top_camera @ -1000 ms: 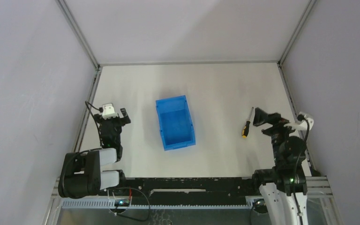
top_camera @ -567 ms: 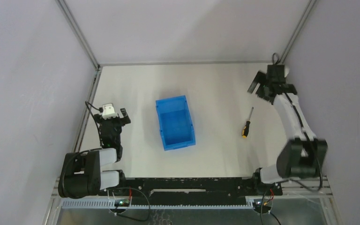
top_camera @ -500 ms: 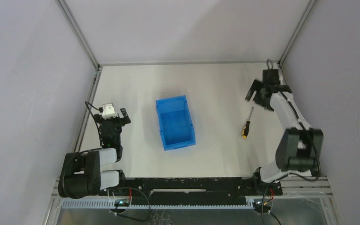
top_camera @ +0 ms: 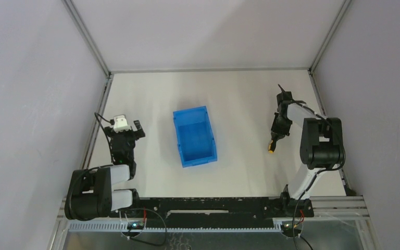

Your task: Put the screwdriver in the bin

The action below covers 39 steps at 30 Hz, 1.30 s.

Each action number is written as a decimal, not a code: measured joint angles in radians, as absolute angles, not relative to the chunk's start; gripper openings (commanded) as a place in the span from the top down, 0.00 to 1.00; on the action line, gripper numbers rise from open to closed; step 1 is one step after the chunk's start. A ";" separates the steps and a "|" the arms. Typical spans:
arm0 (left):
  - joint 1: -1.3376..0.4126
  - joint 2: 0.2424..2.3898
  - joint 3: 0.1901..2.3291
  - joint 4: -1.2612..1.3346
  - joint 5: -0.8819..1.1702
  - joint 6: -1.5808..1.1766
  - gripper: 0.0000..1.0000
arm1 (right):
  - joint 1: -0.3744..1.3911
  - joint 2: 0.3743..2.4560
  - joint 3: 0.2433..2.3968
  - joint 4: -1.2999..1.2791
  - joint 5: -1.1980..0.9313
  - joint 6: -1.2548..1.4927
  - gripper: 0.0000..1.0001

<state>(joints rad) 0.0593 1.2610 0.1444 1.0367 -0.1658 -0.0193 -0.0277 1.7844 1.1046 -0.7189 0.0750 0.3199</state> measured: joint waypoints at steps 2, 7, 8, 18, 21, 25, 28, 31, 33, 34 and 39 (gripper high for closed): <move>0.059 1.261 0.144 1.037 -0.166 -0.019 0.00 | -0.023 1.784 1.110 -0.730 0.089 0.304 1.00; 0.059 1.261 0.144 1.037 -0.166 -0.019 0.00 | -0.023 1.780 1.197 -0.868 0.125 0.285 1.00; 0.059 1.261 0.144 1.037 -0.166 -0.019 0.00 | -0.023 1.773 1.233 -0.907 0.128 0.281 1.00; 0.059 1.261 0.144 1.037 -0.166 -0.019 0.00 | 0.019 1.665 1.622 -1.248 0.182 0.269 1.00; 0.059 1.261 0.144 1.037 -0.165 -0.019 0.00 | 0.060 1.652 1.653 -1.312 0.182 0.281 1.00; 0.059 1.261 0.144 1.037 -0.166 -0.019 0.00 | 0.168 1.653 1.681 -1.359 0.187 0.325 1.00; 0.059 1.261 0.144 1.037 -0.166 -0.019 0.00 | 0.321 1.668 1.734 -1.362 0.181 0.369 1.00; 0.059 1.261 0.144 1.037 -0.166 -0.019 0.00 | 0.499 1.723 1.831 -1.362 0.170 0.405 1.00; 0.059 1.261 0.144 1.037 -0.166 -0.019 0.00 | 0.614 1.782 1.916 -1.356 0.159 0.422 1.00; 0.059 1.261 0.144 1.037 -0.165 -0.019 0.00 | 0.659 1.813 1.956 -1.358 0.153 0.426 1.00; 0.059 1.261 0.144 1.037 -0.166 -0.019 0.00 | 0.839 1.967 2.200 -1.381 0.149 0.430 1.00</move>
